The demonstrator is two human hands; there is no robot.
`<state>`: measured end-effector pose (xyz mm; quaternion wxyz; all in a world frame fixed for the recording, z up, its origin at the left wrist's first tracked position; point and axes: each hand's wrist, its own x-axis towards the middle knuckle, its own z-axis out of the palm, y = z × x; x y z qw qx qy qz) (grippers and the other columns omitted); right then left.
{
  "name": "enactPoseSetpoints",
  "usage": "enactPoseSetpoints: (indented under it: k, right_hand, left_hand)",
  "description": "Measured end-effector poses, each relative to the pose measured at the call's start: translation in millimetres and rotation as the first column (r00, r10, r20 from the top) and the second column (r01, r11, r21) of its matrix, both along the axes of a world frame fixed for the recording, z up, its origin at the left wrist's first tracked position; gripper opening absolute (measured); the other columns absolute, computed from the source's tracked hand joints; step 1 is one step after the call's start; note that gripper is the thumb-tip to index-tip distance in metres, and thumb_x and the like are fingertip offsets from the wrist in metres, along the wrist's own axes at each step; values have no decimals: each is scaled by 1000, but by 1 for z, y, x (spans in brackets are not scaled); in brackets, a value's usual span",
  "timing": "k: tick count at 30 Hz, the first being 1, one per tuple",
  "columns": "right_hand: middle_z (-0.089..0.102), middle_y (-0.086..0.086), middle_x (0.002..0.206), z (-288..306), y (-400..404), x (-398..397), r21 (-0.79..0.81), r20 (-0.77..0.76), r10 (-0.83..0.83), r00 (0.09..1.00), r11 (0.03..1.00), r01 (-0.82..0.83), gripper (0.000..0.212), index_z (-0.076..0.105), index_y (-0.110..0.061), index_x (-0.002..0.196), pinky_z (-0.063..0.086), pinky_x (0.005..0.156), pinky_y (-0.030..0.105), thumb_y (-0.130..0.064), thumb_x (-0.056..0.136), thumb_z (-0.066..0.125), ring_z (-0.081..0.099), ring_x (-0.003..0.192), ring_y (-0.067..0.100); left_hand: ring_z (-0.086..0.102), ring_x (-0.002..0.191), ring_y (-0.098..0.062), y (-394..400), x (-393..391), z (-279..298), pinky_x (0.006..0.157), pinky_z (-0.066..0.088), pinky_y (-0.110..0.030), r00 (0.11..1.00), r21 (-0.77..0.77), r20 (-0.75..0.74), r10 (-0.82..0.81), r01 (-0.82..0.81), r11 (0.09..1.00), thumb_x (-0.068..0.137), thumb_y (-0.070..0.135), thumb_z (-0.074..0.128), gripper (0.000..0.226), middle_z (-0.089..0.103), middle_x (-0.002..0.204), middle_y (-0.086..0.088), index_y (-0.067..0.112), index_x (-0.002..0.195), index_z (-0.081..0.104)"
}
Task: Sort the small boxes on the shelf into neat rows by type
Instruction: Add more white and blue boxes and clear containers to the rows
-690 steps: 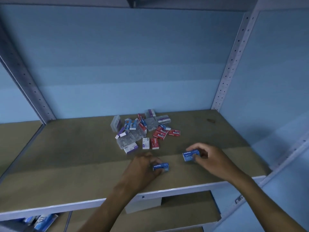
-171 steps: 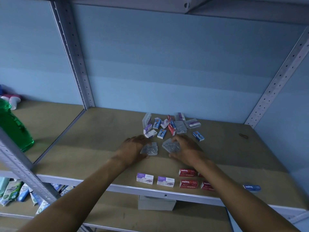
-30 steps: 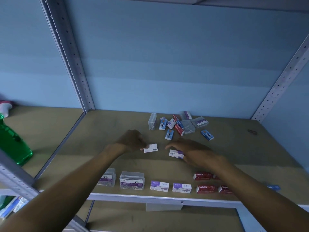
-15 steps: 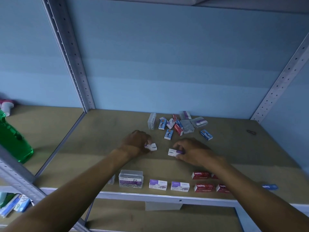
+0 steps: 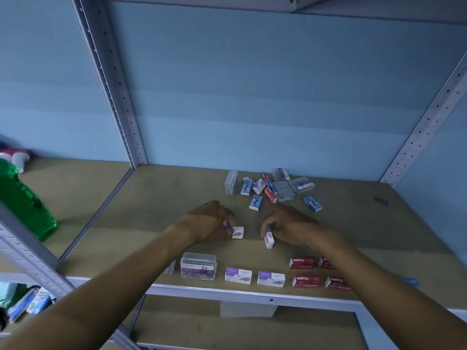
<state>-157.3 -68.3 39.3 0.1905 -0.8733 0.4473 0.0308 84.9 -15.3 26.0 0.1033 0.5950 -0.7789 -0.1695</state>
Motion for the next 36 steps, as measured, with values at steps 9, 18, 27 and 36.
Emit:
enactPoseSetpoints:
  k: [9, 18, 27, 36]
  right_hand:
    - [75, -1, 89, 2, 8, 5, 42, 47, -319, 947, 947, 317, 33, 79, -18, 84, 52, 70, 26, -50, 87, 72, 69, 82, 15]
    - [77, -10, 95, 4, 21, 2, 54, 136, -264, 955, 965, 258, 8, 81, -29, 93, 56, 80, 24, -28, 86, 78, 70, 87, 6]
    - [77, -14, 93, 8, 56, -11, 14, 92, -45, 995, 999, 44, 15, 80, -32, 100, 59, 80, 29, -32, 86, 78, 68, 80, -1]
    - [78, -11, 98, 0, 69, -14, 24, 85, -7, 996, 1000, 5, 13, 80, -28, 100, 58, 78, 27, -29, 88, 76, 68, 84, 0]
  left_hand:
    - [65, 83, -6, 4, 1, 1, 77, 50, -17, 999, -31, 19, 33, -33, 999, 77, 35, 73, 21, 73, 93, 13, 26, 96, 74]
    - [59, 83, -5, 10, -3, 3, 77, 53, -24, 1000, -152, 24, 12, -8, 988, 83, 40, 69, 13, 73, 90, 16, 32, 93, 75]
    - [61, 84, 0, 36, -11, 7, 76, 50, -21, 994, -162, 44, -97, 103, 981, 78, 44, 75, 17, 74, 86, 18, 34, 92, 75]
    - [63, 80, -1, 43, -17, -8, 76, 56, -26, 988, -129, 57, -144, 151, 980, 76, 46, 73, 19, 74, 85, 19, 37, 93, 75]
